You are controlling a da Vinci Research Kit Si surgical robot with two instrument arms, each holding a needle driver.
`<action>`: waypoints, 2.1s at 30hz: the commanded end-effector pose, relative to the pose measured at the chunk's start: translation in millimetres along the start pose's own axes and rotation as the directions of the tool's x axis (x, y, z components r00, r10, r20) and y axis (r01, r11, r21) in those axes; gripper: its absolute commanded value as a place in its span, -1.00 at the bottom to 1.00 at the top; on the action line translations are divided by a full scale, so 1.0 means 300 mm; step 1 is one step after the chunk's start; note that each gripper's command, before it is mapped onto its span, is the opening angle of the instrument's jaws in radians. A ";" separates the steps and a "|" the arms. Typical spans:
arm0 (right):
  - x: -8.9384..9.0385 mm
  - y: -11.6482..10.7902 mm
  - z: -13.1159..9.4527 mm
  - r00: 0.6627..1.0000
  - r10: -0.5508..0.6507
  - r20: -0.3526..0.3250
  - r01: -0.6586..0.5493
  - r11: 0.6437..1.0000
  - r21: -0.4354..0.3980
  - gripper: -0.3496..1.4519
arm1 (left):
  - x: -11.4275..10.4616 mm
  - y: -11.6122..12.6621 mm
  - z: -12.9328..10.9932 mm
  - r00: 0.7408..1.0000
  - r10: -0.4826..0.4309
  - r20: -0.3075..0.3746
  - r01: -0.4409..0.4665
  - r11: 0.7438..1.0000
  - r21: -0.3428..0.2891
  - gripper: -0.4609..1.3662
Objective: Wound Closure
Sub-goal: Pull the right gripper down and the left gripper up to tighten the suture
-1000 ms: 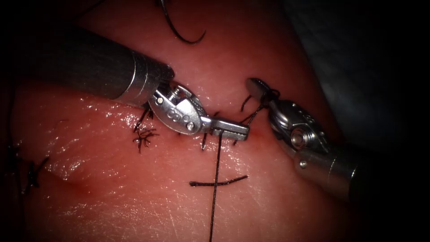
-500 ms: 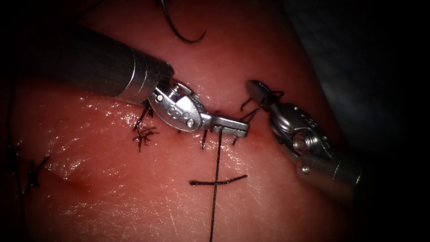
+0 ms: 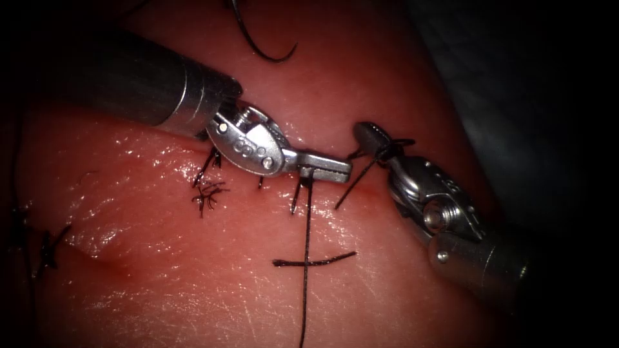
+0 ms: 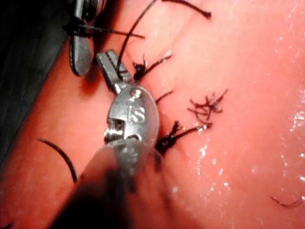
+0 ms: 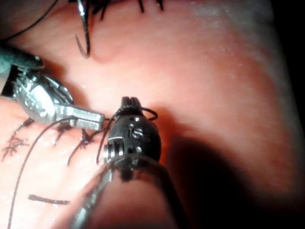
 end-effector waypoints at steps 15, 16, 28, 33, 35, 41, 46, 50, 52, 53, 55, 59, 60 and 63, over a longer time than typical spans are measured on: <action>-0.0083 -0.0044 -0.0111 0.998 -0.006 0.055 0.005 1.000 0.004 -1.00 | -0.0046 -0.0231 0.0081 0.999 -0.022 0.043 0.021 0.999 0.024 -0.88; -0.0093 -0.0050 -0.0120 0.998 0.000 0.056 0.000 1.000 0.005 -1.00 | -0.0052 -0.0254 0.0090 0.999 -0.021 0.044 0.020 0.999 0.028 -0.88; -0.0142 -0.0070 -0.0174 0.997 -0.004 0.080 0.003 1.000 0.010 -1.00 | -0.0175 -0.0438 0.0180 0.997 -0.033 0.066 0.029 0.997 0.069 -0.88; -0.0166 -0.0076 -0.0205 0.996 -0.007 0.092 0.006 1.000 0.013 -1.00 | -0.0241 -0.0480 0.0188 0.997 -0.035 0.074 0.029 0.997 0.078 -0.88; -0.0175 -0.0080 -0.0217 0.995 -0.008 0.096 0.007 1.000 0.014 -1.00 | -0.0263 -0.0496 0.0190 0.996 -0.036 0.077 0.030 0.996 0.081 -0.88; -0.0207 -0.0097 -0.0248 0.994 -0.010 0.105 0.008 1.000 0.016 -1.00 | -0.0348 -0.0547 0.0196 0.996 -0.031 0.087 0.023 0.996 0.091 -0.88; -0.0228 -0.0114 -0.0265 0.994 -0.016 0.107 0.014 1.000 0.022 -1.00 | -0.0416 -0.0565 0.0188 0.994 -0.025 0.110 0.018 0.998 0.066 -0.88; -0.0241 -0.0125 -0.0277 0.994 -0.022 0.108 0.019 1.000 0.024 -1.00 | -0.0476 -0.0577 0.0180 0.987 -0.027 0.157 0.013 0.996 0.090 -0.88; -0.0243 -0.0127 -0.0281 0.994 -0.028 0.108 0.025 0.999 0.025 -1.00 | -0.0498 -0.0578 0.0175 0.984 -0.030 0.174 0.013 0.995 0.099 -0.88; -0.0244 -0.0128 -0.0283 0.994 -0.028 0.109 0.025 0.999 0.025 -1.00 | -0.0503 -0.0579 0.0174 0.984 -0.031 0.178 0.013 0.995 0.101 -0.88; -0.0247 -0.0129 -0.0288 0.994 -0.028 0.109 0.026 0.999 0.026 -1.00 | -0.0519 -0.0583 0.0168 0.982 -0.032 0.186 0.013 0.994 0.105 -0.88; -0.0255 -0.0133 -0.0299 0.993 -0.035 0.111 0.032 0.999 0.030 -1.00 | -0.0537 -0.0598 0.0169 0.980 -0.036 0.195 0.014 0.994 0.112 -0.88; -0.0257 -0.0134 -0.0302 0.993 -0.035 0.111 0.032 0.999 0.030 -1.00 | -0.0542 -0.0604 0.0173 0.979 -0.032 0.199 0.009 0.993 0.114 -0.88; -0.0264 -0.0138 -0.0314 0.993 -0.036 0.113 0.032 0.999 0.033 -1.00 | -0.0562 -0.0623 0.0191 0.978 -0.029 0.209 0.003 0.993 0.121 -0.88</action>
